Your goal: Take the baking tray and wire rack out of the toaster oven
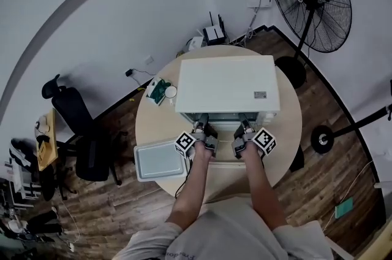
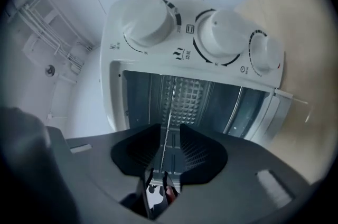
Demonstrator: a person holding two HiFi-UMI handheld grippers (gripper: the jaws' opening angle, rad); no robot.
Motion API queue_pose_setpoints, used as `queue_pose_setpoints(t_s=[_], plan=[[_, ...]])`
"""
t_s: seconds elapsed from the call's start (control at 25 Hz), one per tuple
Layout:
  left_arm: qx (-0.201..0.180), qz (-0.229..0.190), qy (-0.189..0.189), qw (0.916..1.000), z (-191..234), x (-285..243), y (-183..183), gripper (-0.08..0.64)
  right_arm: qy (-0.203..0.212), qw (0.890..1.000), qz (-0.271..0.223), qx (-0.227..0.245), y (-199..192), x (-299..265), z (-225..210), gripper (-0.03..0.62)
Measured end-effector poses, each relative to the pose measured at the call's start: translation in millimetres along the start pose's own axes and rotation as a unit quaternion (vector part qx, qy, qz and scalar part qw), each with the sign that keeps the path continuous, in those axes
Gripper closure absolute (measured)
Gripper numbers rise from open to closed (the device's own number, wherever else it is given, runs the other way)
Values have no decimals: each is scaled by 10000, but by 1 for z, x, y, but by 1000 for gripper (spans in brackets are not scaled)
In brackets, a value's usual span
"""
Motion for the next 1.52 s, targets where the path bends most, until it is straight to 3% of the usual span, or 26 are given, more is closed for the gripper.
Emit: queue_pose_setpoints(t_s=[0.48, 0.56, 0.68, 1.52], plan=[[83, -398, 12, 9992, -2, -50, 26, 420, 22, 9986, -164, -512, 23, -54, -13, 502], [131, -473, 137, 9987, 3, -51, 29, 443, 6, 9983, -180, -560, 23, -55, -14, 539], [171, -525, 303, 9980, 7, -50, 27, 502, 1, 9974, -235, -687, 22, -52, -15, 589], [299, -194, 321, 9988, 15, 14, 2, 506, 35, 9963, -198, -836, -7, 12, -6, 592]])
Point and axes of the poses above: the fingertips, and each gripper's own axes: x backward along the fingers, z to its left, y out of its top, the point moved 1 cm from there along x, backward along the fingers, and after that the axes turned 15 degrees about x, right-handed, at the moved point
